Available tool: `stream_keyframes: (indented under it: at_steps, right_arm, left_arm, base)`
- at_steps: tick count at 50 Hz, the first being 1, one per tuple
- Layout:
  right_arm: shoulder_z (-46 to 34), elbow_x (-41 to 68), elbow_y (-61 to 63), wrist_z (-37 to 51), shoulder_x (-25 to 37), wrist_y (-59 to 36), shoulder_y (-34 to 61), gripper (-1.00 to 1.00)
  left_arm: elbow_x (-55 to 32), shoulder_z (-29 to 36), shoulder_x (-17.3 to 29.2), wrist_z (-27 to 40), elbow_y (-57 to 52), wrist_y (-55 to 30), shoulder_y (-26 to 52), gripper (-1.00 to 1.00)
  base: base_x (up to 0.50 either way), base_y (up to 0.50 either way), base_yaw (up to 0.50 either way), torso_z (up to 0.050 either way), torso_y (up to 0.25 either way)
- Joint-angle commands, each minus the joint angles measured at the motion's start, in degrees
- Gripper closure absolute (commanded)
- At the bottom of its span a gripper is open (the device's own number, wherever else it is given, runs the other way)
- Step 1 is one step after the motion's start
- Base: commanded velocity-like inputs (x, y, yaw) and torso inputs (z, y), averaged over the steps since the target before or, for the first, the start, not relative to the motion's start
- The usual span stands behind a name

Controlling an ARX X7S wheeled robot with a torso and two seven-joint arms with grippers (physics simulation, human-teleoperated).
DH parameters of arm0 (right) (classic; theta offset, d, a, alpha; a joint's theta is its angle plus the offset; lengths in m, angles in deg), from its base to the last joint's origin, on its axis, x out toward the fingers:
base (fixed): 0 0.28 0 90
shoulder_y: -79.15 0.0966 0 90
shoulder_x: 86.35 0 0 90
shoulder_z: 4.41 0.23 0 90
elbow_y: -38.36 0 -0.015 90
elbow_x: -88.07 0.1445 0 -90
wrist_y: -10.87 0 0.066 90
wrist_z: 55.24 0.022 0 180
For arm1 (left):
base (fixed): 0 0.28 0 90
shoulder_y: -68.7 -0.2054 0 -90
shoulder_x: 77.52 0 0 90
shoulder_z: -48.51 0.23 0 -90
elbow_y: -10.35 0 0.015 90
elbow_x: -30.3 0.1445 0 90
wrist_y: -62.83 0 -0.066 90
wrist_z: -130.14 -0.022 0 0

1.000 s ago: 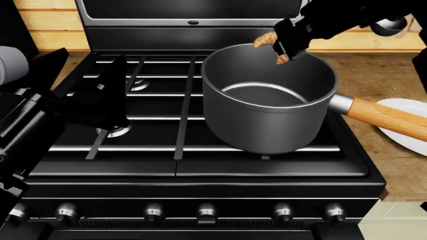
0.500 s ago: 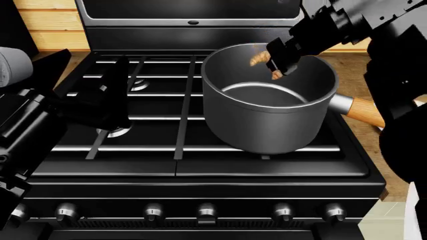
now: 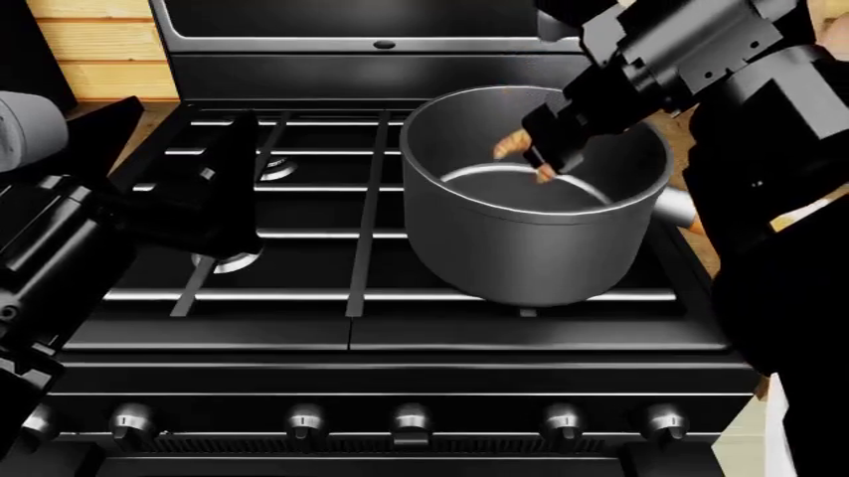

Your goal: Pick the croissant and place it on the pan. Then turn on the stove to warm the croissant.

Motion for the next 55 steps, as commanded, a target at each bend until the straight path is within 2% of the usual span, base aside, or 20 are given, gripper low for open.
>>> stream_keyframes:
  at_steps: [1,9,10,22,38,49,55]
  right_arm:
    - [3.15,-5.76,-0.14,-2.22,-0.84,-0.36,-1.29,1.0]
    - [4.04,-9.06,-0.13,-3.91,-1.33,-0.66,-2.72,1.0]
    - [3.97,-9.62,-0.14,-4.04,-1.37,-0.84,-2.88,-1.0]
    - [6.71,-12.57,-0.11,-5.05,-1.47,-1.01,-2.57,-1.0]
    - [12.44,-13.57,1.27,-2.22,-0.65,-0.29,0.68,-1.0]
    - [15.78,-10.28,29.51,2.79,8.37,-16.67,-1.78,-1.0]
    - [18.36,-8.9,39.73,5.26,11.73,-22.61,-2.79,-1.0]
  left_arm:
    - [-0.32,-0.05,0.28,0.14,-0.08,0.29,-0.05,-1.0]
    - [-0.27,0.11,0.33,0.2,-0.02,0.43,-0.08,-1.0]
    - [-0.23,0.13,0.32,0.19,-0.01,0.47,-0.1,-1.0]
    - [-0.34,0.35,0.63,0.1,-0.24,0.56,-0.21,-1.0]
    - [-0.76,0.23,0.93,0.81,-0.4,1.09,-0.46,-1.0]
    - [-2.41,-1.08,1.74,1.15,-1.12,1.89,-1.56,-1.0]
    - [-3.87,-1.54,2.44,2.06,-1.38,2.13,-1.59,-1.0]
  base:
    - [0.0,0.0,0.0,0.0,0.0]
    - [0.0,0.0,0.0,0.0,0.0]
    - [0.0,0.0,0.0,0.0,0.0]
    - [0.0,0.0,0.0,0.0,0.0]
    - [0.0,0.0,0.0,0.0,0.0]
    - [0.0,0.0,0.0,0.0,0.0]
    - [0.0,0.0,0.0,0.0,0.0]
